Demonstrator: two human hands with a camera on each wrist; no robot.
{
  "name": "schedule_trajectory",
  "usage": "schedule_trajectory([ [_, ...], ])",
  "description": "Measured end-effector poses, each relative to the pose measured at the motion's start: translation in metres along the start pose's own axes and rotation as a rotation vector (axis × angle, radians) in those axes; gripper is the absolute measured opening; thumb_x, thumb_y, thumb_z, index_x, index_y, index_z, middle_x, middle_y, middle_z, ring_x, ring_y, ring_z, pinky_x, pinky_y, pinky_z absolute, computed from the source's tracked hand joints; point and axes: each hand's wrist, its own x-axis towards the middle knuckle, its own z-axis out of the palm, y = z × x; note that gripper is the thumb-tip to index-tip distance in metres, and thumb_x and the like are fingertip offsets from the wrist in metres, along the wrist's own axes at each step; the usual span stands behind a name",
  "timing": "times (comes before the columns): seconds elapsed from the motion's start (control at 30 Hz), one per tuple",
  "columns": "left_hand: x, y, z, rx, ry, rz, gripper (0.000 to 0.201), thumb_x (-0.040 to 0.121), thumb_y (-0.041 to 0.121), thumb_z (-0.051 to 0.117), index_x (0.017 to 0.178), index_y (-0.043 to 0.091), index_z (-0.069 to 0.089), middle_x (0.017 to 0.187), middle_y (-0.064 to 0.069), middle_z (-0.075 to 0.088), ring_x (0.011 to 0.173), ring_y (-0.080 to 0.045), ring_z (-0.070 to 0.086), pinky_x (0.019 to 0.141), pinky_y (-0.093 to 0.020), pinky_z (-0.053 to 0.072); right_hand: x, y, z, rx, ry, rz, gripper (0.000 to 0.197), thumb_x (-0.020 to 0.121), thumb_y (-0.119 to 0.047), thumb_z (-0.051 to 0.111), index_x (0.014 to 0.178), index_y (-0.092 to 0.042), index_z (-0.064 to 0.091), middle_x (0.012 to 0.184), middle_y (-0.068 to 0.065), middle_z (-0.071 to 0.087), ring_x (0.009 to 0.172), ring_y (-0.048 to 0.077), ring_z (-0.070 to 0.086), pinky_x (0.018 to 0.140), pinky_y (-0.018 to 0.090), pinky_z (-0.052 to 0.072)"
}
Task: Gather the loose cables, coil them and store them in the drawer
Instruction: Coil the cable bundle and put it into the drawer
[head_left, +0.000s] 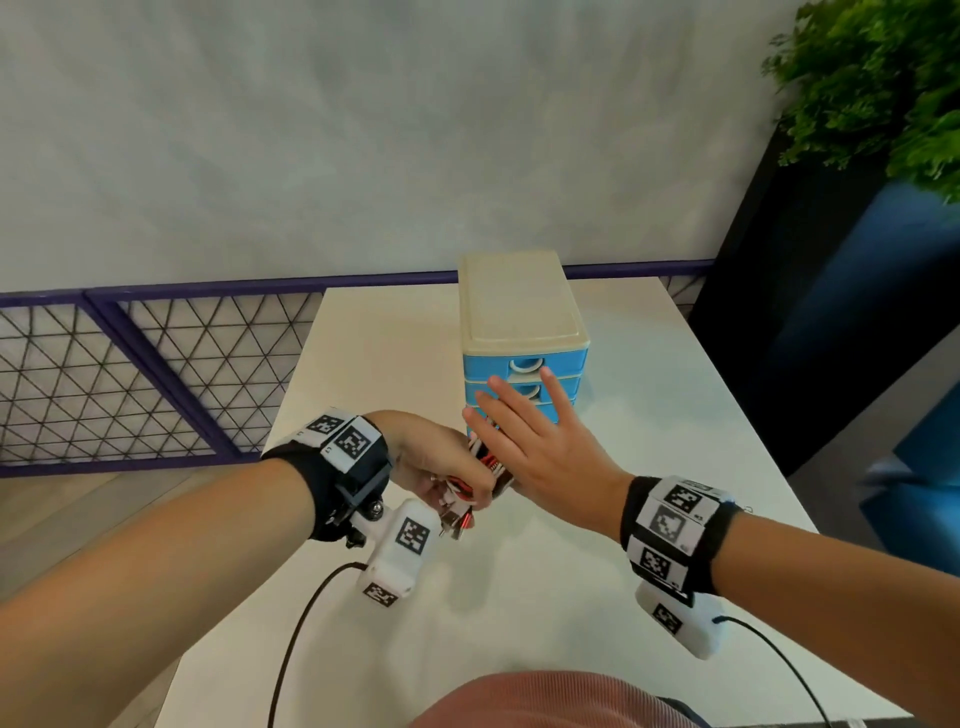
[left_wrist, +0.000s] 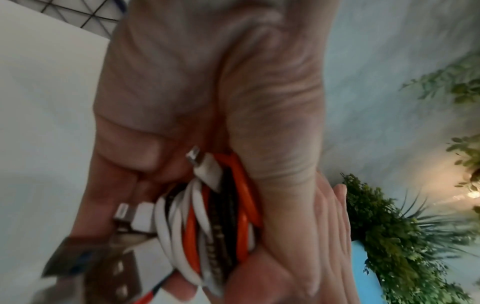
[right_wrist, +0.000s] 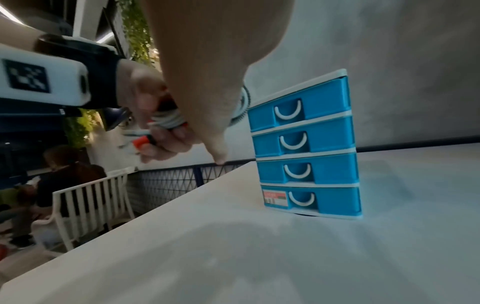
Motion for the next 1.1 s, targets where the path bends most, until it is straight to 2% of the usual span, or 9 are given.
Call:
schedule_trajectory([
  [0.13,0.002,-0.004,0.004,0.032,-0.076,0.003,0.012,0.084,-0.004,0.057,0.083,0.008,0.058,0.078,-0.007,0.063,0.076,-0.018,0.068,0.07,-0.026,0.057,0.008,0.002,0.006,0.211,0.141,-0.061,0.044,0.088,-0.011,0.046,0.132,-0.009,0.051,0.108,0.006,0.063,0.104,0.028,0.061,0.092,0.05,0.047],
  [0.23,0.004,-0.003,0.004,0.062,-0.074,-0.004,0.012,0.083,-0.004,0.058,0.083,0.007,0.058,0.079,-0.007,0.064,0.076,-0.017,0.068,0.07,-0.025,0.057,0.013,0.0,0.008,0.349,0.111,-0.047,0.029,0.08,-0.014,0.054,0.107,-0.009,0.062,0.083,0.004,0.062,0.072,0.026,0.058,0.059,0.039,0.05],
  [0.37,0.007,0.001,0.001,0.06,-0.035,0.0,0.009,0.083,0.002,0.061,0.091,0.007,0.06,0.084,-0.008,0.069,0.081,-0.02,0.066,0.074,-0.026,0.055,0.017,0.004,0.012,0.441,0.034,0.006,0.016,0.069,-0.017,0.07,0.081,-0.01,0.061,0.07,0.004,0.06,0.061,0.026,0.057,0.047,0.034,0.049],
  [0.43,0.011,0.004,-0.008,0.121,0.064,0.07,0.022,0.081,0.015,0.067,0.101,0.007,0.062,0.095,-0.012,0.07,0.086,-0.019,0.062,0.082,-0.03,0.05,0.016,0.011,0.015,0.483,-0.042,0.082,0.025,0.064,-0.02,0.079,0.077,-0.011,0.06,0.068,0.004,0.062,0.06,0.027,0.06,0.047,0.031,0.046],
  [0.53,0.014,0.009,-0.027,0.33,0.382,0.249,0.038,0.076,0.037,0.074,0.103,0.013,0.064,0.101,-0.001,0.067,0.092,-0.013,0.059,0.089,-0.03,0.045,0.012,0.031,0.016,0.519,-0.197,0.286,0.022,0.078,-0.024,0.069,0.094,-0.012,0.061,0.09,0.005,0.068,0.082,0.028,0.065,0.062,0.035,0.049],
  [0.7,0.012,0.021,-0.048,0.555,1.001,0.553,0.022,0.09,0.014,0.054,0.112,0.014,0.06,0.118,-0.002,0.057,0.105,-0.015,0.053,0.088,-0.025,0.04,0.018,0.061,0.018,0.498,-0.32,0.429,0.042,0.082,-0.028,0.057,0.123,-0.019,0.051,0.108,0.003,0.068,0.096,0.027,0.064,0.075,0.039,0.054],
  [0.83,0.022,0.026,-0.056,0.716,0.913,0.479,0.047,0.091,-0.004,0.037,0.135,0.012,0.048,0.146,-0.005,0.042,0.133,-0.021,0.04,0.111,-0.034,0.033,0.032,0.068,0.019,0.481,-0.376,0.429,0.045,0.083,-0.023,0.056,0.127,-0.018,0.048,0.107,0.004,0.068,0.093,0.028,0.065,0.069,0.035,0.051],
  [0.97,0.025,0.025,-0.057,0.751,0.852,0.48,0.061,0.08,-0.017,0.036,0.133,0.01,0.049,0.141,-0.006,0.047,0.128,-0.024,0.046,0.106,-0.04,0.038,0.038,0.071,0.018,0.473,-0.444,0.412,0.045,0.082,-0.022,0.057,0.125,-0.017,0.047,0.105,0.005,0.068,0.089,0.029,0.065,0.064,0.032,0.046],
  [1.1,0.029,0.026,-0.061,0.758,0.9,0.524,0.052,0.079,-0.012,0.04,0.121,0.012,0.058,0.126,-0.006,0.056,0.114,-0.025,0.055,0.095,-0.043,0.045,0.038,0.081,0.003,0.566,-0.483,0.405,0.045,0.079,-0.027,0.064,0.121,-0.017,0.051,0.107,0.005,0.066,0.09,0.028,0.063,0.066,0.031,0.042],
])
